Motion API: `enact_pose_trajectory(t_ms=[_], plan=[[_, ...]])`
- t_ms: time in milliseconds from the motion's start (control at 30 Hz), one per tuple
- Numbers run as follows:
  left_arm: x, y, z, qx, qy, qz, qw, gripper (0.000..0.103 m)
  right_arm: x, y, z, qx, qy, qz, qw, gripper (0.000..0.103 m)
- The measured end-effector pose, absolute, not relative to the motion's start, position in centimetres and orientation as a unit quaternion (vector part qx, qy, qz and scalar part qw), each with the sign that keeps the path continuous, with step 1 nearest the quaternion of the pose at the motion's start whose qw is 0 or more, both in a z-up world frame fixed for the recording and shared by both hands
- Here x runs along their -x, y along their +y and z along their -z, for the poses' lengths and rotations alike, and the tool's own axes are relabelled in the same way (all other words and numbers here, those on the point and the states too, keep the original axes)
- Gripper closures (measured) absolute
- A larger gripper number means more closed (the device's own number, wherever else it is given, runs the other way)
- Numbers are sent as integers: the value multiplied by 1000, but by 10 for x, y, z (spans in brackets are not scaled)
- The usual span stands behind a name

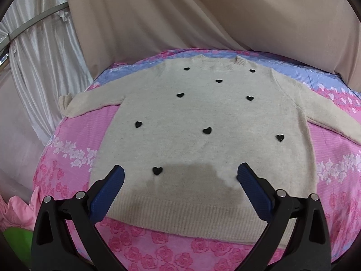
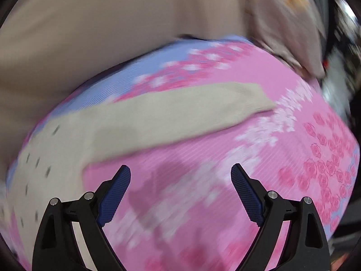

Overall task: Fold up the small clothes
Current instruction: 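Grasp the sweater sleeve cuff with the right tool and lift it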

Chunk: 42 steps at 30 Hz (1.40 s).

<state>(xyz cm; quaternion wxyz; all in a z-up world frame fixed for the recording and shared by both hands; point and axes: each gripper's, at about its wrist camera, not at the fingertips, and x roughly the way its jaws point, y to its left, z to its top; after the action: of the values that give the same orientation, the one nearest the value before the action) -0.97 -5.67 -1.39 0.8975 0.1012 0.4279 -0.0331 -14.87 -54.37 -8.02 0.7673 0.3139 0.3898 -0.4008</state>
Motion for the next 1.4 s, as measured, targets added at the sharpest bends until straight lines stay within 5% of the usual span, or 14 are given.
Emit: enact_pose_trajectory(t_ms=[167,300,367,400,633,867,1133,1400], plan=[[10,-81,19,-104,439,33,892,5,160,-663,134,-400,395,447,696,41],[9,-94,23,-110,447,30,887,5,151,-685,147,-405,385,433,708,49],[7,-97,24,-111,450,30,886,5,141,-685,147,-415,384,409,716,92],[6,-98,25,-111,451,30,885,5,139,-685,143,-423,375,403,720,94],[-13,-96,25,-99,448,41,888,5,65,-623,33,-398,287,261,832,95],[-35,-70,24,-75,448,33,890,5,-96,-443,-50,-308,295,36,904,95],[-53,-6,33,-44,461,-19,886,5,-209,-263,0,-237,387,-75,888,95],[-59,39,43,-31,467,-42,883,5,-228,-180,70,-177,465,-87,863,88]])
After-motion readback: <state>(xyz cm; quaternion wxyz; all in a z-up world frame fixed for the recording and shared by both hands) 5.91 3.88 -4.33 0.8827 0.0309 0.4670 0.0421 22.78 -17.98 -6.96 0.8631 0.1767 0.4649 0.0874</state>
